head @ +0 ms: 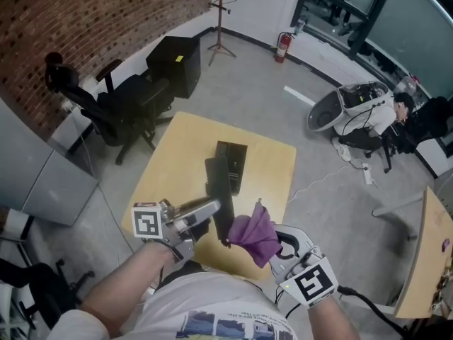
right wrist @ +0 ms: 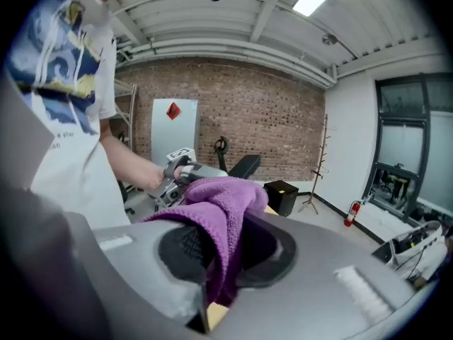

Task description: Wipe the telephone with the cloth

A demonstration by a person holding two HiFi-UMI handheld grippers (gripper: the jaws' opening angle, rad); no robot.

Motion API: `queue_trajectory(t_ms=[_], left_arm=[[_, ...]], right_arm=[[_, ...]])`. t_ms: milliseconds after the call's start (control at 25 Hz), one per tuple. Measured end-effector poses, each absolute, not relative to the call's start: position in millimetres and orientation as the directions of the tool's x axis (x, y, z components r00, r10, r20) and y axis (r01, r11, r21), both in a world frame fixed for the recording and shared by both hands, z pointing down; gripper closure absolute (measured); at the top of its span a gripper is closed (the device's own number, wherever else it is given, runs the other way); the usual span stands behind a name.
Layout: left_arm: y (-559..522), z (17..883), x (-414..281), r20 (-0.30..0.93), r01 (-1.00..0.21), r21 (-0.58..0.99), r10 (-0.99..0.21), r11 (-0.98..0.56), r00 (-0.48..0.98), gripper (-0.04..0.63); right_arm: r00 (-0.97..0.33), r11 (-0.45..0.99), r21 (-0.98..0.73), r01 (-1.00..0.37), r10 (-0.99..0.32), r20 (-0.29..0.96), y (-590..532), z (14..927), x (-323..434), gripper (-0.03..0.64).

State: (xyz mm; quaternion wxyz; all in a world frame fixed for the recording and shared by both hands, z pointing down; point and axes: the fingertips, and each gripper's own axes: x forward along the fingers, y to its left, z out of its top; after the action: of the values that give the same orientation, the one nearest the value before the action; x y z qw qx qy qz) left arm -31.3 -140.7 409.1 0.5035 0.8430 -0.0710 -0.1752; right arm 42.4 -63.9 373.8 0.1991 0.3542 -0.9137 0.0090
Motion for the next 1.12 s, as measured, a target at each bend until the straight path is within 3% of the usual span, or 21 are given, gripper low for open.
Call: queue_trajectory(t_ms=[120,400,600,1120], left_arm=[[-133,403,-33,-0.245,0.088,0.862,-0.259,-0.499,0.934,0.515],[-108,397,-29,-0.290,0.168,0.840,-0.165,-0.517,0.943,0.515],[-92,389,-23,-0.342,0.233,0.819,-0.120,-0.525,0.932,0.515],[-97,378,-31,-0.442,0.321,0.788,-0.121,-0.525,0.889,0.515]], right_arm=[[-0.654,0.702,0.053,-0.710,-0.685,0.320,-87,353,54,0.574],[-0.607,0.636,0.074,-0.769,-0.761,0.228,-139,320,65,0.574],[-0.656,0.667,0.003,-0.745,-0.734,0.173,-143,313,59,0.574],[-0.762,0.772,-0.082,-0.631,-0.596,0.254,-75,354,38,0.575]])
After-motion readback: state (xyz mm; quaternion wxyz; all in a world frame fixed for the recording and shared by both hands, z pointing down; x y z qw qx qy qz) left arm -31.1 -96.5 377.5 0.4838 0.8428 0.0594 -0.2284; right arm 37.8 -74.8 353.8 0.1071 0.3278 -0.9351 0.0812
